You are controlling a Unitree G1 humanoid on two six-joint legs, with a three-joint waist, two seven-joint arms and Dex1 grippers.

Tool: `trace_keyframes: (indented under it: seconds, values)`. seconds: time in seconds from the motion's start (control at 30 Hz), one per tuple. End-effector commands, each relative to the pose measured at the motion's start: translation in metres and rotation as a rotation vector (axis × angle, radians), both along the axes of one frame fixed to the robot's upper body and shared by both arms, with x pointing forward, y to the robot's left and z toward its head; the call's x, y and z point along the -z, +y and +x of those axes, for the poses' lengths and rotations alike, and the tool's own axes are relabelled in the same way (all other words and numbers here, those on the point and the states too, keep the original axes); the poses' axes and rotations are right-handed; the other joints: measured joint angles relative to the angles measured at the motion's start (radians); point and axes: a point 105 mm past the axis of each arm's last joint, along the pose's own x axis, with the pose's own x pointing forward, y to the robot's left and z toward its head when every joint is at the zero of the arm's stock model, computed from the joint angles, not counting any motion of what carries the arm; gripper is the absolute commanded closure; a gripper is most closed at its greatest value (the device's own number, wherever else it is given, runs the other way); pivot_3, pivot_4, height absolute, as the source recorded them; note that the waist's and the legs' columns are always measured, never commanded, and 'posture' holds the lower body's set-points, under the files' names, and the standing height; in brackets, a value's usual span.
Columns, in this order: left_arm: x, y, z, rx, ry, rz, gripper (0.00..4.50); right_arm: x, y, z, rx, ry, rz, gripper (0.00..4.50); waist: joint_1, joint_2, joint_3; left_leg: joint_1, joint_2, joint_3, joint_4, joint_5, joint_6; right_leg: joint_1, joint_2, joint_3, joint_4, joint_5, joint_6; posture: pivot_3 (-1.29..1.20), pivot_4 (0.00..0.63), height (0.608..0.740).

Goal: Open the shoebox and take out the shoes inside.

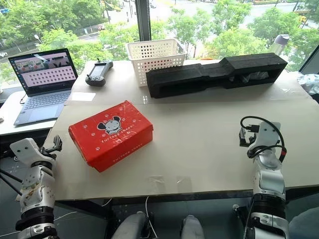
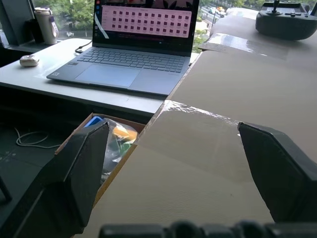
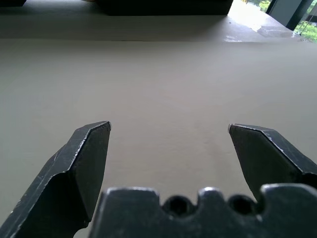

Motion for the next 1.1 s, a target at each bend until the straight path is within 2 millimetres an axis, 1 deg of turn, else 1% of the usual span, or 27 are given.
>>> trace_keyframes:
  seconds: [0.03, 0.1, 0.13, 0.2, 0.27, 0.33, 0.4, 0.43, 0.47, 0.53, 0.57, 0.6, 0.63, 0.67, 0.7, 0.73, 0.77, 0.8, 0.83, 0.93, 1.1]
  values:
    - [-0.015, 0.006, -0.005, 0.028, -0.018, 0.059, 0.02, -0.021, 0.008, 0.009, -0.041, -0.07, -0.024, 0.0, -0.001, 0.0, 0.0, 0.0, 0.0, 0.0, 0.0, 0.0, 0.0, 0.0, 0.0, 0.0, 0.0, 0.0, 0.0, 0.0, 0.15, 0.732]
    - [-0.01, -0.002, -0.01, 0.192, 0.037, 0.088, 0.02, -0.024, 0.037, 0.026, -0.185, -0.051, -0.015, 0.0, -0.014, 0.0, 0.0, 0.0, 0.001, 0.001, 0.0, 0.0, 0.0, -0.001, 0.0, 0.001, 0.0, 0.0, 0.0, 0.0, 0.15, 0.732]
    - [-0.012, -0.008, -0.013, 0.272, 0.052, 0.119, 0.02, -0.026, 0.052, 0.032, -0.263, -0.044, -0.015, 0.0, -0.028, 0.0, 0.0, 0.0, 0.001, 0.002, 0.0, 0.0, 0.0, -0.001, 0.001, 0.002, 0.0, 0.0, 0.0, 0.0, 0.15, 0.732]
    - [-0.016, -0.018, -0.022, 0.413, 0.084, 0.158, 0.02, -0.031, 0.077, 0.041, -0.39, -0.037, -0.013, 0.0, -0.036, 0.0, 0.0, 0.0, 0.002, 0.004, -0.001, 0.0, 0.0, -0.003, 0.001, 0.003, 0.0, 0.001, -0.001, 0.0, 0.15, 0.732]
    - [-0.025, -0.024, -0.036, 0.535, 0.1, 0.212, 0.55, -0.036, 0.101, 0.047, -0.521, -0.02, -0.007, 0.0, -0.038, 0.0, 0.0, 0.0, 0.003, 0.003, -0.001, 0.0, 0.0, -0.003, 0.001, 0.003, 0.0, 0.001, -0.002, 0.0, 0.15, 0.732]
    - [-0.029, -0.024, -0.051, 0.619, 0.147, 0.258, 1.11, -0.04, 0.121, 0.05, -0.641, -0.002, -0.011, 0.0, -0.038, 0.0, 0.0, 0.0, 0.004, 0.003, -0.001, 0.0, 0.0, -0.004, 0.001, 0.003, -0.001, 0.0, -0.01, 0.0, 0.15, 0.732]
    - [-0.028, -0.022, -0.062, 0.663, 0.203, 0.281, 1.76, -0.042, 0.135, 0.052, -0.715, 0.011, -0.014, 0.0, -0.036, 0.0, 0.0, 0.0, 0.005, 0.003, -0.002, -0.001, 0.0, -0.006, 0.0, 0.003, -0.003, -0.001, -0.014, 0.0, 0.15, 0.732]
    - [-0.028, -0.022, -0.066, 0.682, 0.225, 0.286, 2.22, -0.041, 0.141, 0.054, -0.749, 0.025, -0.014, 0.0, -0.032, 0.0, 0.0, 0.0, 0.005, 0.003, -0.003, -0.001, 0.0, -0.007, 0.0, 0.003, -0.003, -0.001, -0.014, 0.0, 0.15, 0.732]
    - [-0.028, -0.022, -0.068, 0.692, 0.238, 0.286, 2.52, -0.04, 0.145, 0.055, -0.768, 0.036, -0.013, 0.0, -0.028, 0.001, 0.001, 0.0, 0.005, 0.003, -0.003, -0.001, 0.0, -0.007, 0.0, 0.003, -0.003, -0.001, -0.014, 0.0, 0.15, 0.732]
    - [-0.031, -0.028, -0.071, 0.742, 0.257, 0.296, 3.28, -0.034, 0.165, 0.062, -0.849, 0.083, -0.06, 0.54, -0.023, 0.001, 0.001, 0.0, 0.005, 0.003, -0.003, -0.002, -0.002, -0.007, -0.002, 0.002, -0.003, -0.001, -0.014, 0.0, 0.15, 0.732]
    - [-0.033, -0.033, -0.071, 0.765, 0.256, 0.298, 3.54, -0.032, 0.176, 0.065, -0.891, 0.097, -0.094, 0.72, -0.024, 0.001, 0.001, 0.0, 0.005, 0.003, -0.003, -0.002, -0.002, -0.007, -0.002, 0.002, -0.004, -0.001, -0.014, 0.0, 0.15, 0.732]
    - [-0.036, -0.042, -0.068, 0.8, 0.25, 0.303, 3.99, -0.03, 0.191, 0.07, -0.94, 0.114, -0.128, 1.18, -0.025, 0.001, 0.001, 0.0, 0.005, 0.003, -0.003, -0.002, -0.002, -0.007, -0.001, 0.002, -0.004, -0.001, -0.013, 0.0, 0.15, 0.732]
    - [-0.038, -0.051, -0.066, 0.833, 0.244, 0.304, 4.32, -0.029, 0.203, 0.074, -0.98, 0.128, -0.147, 1.49, -0.026, 0.001, 0.001, 0.0, 0.005, 0.003, -0.003, -0.002, -0.002, -0.007, -0.001, 0.002, -0.004, -0.002, -0.012, 0.0, 0.15, 0.732]
    - [-0.039, -0.06, -0.063, 0.864, 0.241, 0.308, 4.5, -0.027, 0.212, 0.077, -1.011, 0.141, -0.186, 1.86, -0.028, 0.001, 0.001, 0.0, 0.005, 0.003, -0.003, -0.002, -0.002, -0.008, -0.001, 0.002, -0.004, -0.003, -0.009, 0.0, 0.15, 0.732]
    - [-0.04, -0.065, -0.062, 0.883, 0.241, 0.313, 4.5, -0.026, 0.218, 0.08, -1.03, 0.15, -0.218, 2.11, -0.028, 0.001, 0.001, 0.0, 0.005, 0.003, -0.003, -0.002, -0.002, -0.008, -0.001, 0.002, -0.004, -0.003, -0.009, 0.0, 0.15, 0.732]
    - [-0.041, -0.067, -0.059, 0.891, 0.239, 0.319, 4.5, -0.025, 0.225, 0.082, -1.051, 0.157, -0.222, 2.49, -0.028, 0.001, 0.001, 0.0, 0.005, 0.003, -0.003, -0.002, -0.002, -0.008, 0.0, 0.002, -0.004, -0.003, -0.009, 0.0, 0.15, 0.732]
    - [-0.042, -0.069, -0.057, 0.896, 0.235, 0.323, 4.5, -0.024, 0.231, 0.084, -1.066, 0.164, -0.236, 2.85, -0.027, 0.001, 0.001, 0.0, 0.005, 0.003, -0.003, -0.002, -0.002, -0.008, 0.0, 0.002, -0.004, 0.0, -0.014, 0.0, 0.15, 0.732]
    - [-0.043, -0.07, -0.055, 0.898, 0.232, 0.324, 4.5, -0.023, 0.234, 0.086, -1.076, 0.168, -0.241, 3.1, -0.027, 0.001, 0.001, 0.0, 0.004, 0.004, -0.004, -0.002, -0.002, -0.008, 0.0, 0.001, -0.003, 0.002, -0.014, 0.0, 0.15, 0.732]
    - [-0.043, -0.074, -0.052, 0.908, 0.232, 0.328, 4.5, -0.021, 0.242, 0.087, -1.097, 0.18, -0.265, 3.53, -0.027, 0.001, 0.001, 0.0, 0.004, 0.004, -0.004, -0.002, -0.003, -0.009, 0.001, 0.001, -0.003, 0.004, -0.011, 0.0, 0.15, 0.732]
    - [-0.041, -0.082, -0.049, 0.935, 0.238, 0.335, 4.5, -0.015, 0.264, 0.085, -1.157, 0.203, -0.327, 4.43, -0.031, 0.001, 0.001, 0.0, 0.003, 0.004, -0.004, -0.002, -0.003, -0.009, 0.004, 0.001, -0.002, 0.004, -0.011, 0.0, 0.15, 0.732]
    - [-0.04, -0.083, -0.051, 0.934, 0.251, 0.335, 4.5, -0.012, 0.296, 0.075, -1.289, 0.204, -0.352, 4.43, -0.037, 0.002, 0.002, 0.0, 0.01, 0.003, -0.004, 0.0, -0.008, -0.006, 0.013, 0.003, 0.0, 0.004, -0.015, 0.0, 0.15, 0.732]
